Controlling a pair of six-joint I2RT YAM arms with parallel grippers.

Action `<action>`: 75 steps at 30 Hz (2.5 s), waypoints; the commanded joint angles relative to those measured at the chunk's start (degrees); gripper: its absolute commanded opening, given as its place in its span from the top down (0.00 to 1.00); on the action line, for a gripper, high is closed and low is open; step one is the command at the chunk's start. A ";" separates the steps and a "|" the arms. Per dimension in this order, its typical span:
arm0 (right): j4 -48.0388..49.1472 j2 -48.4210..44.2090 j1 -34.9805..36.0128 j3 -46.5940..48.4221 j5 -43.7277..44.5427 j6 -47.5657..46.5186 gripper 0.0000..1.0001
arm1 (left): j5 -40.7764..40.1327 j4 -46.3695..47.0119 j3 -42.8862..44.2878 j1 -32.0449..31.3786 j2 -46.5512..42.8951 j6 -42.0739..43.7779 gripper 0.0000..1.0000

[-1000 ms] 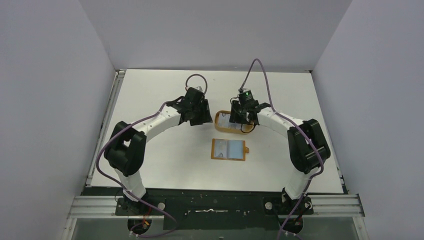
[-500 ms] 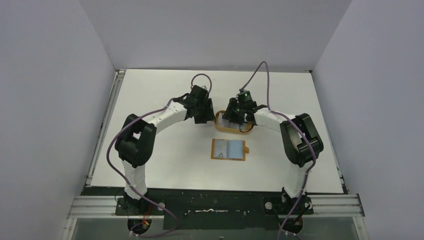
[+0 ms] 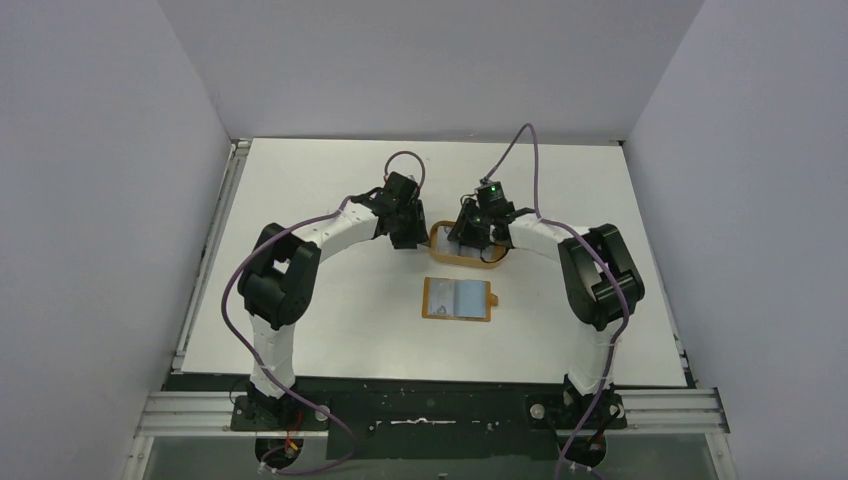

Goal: Put the credit cards into the card holder
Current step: Pick up the credit card from the storage box.

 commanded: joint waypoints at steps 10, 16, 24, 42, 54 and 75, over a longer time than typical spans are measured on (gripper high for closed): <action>-1.09 -0.59 -1.13 -1.99 0.73 -1.36 0.79 | -1.88 -2.07 2.40 0.95 1.85 1.01 0.72; 0.45 -1.99 -2.02 -4.06 -0.15 -0.62 0.88 | -1.92 -2.36 2.66 0.98 2.32 1.08 0.74; 1.43 -4.86 -3.22 -6.09 -2.12 1.27 1.00 | -1.86 -2.64 2.84 1.07 2.57 1.09 0.75; 7.08 -6.88 -3.37 -7.10 -10.06 9.08 1.00 | -1.42 -2.53 2.89 1.07 2.49 1.00 0.77; 11.66 -7.10 -3.57 -9.12 -11.55 13.62 1.00 | -1.57 -2.56 2.78 1.08 2.06 1.01 0.77; 15.37 -1.06 -2.24 -5.20 -18.08 14.26 0.78 | -0.64 -1.48 2.05 1.07 2.35 0.19 0.78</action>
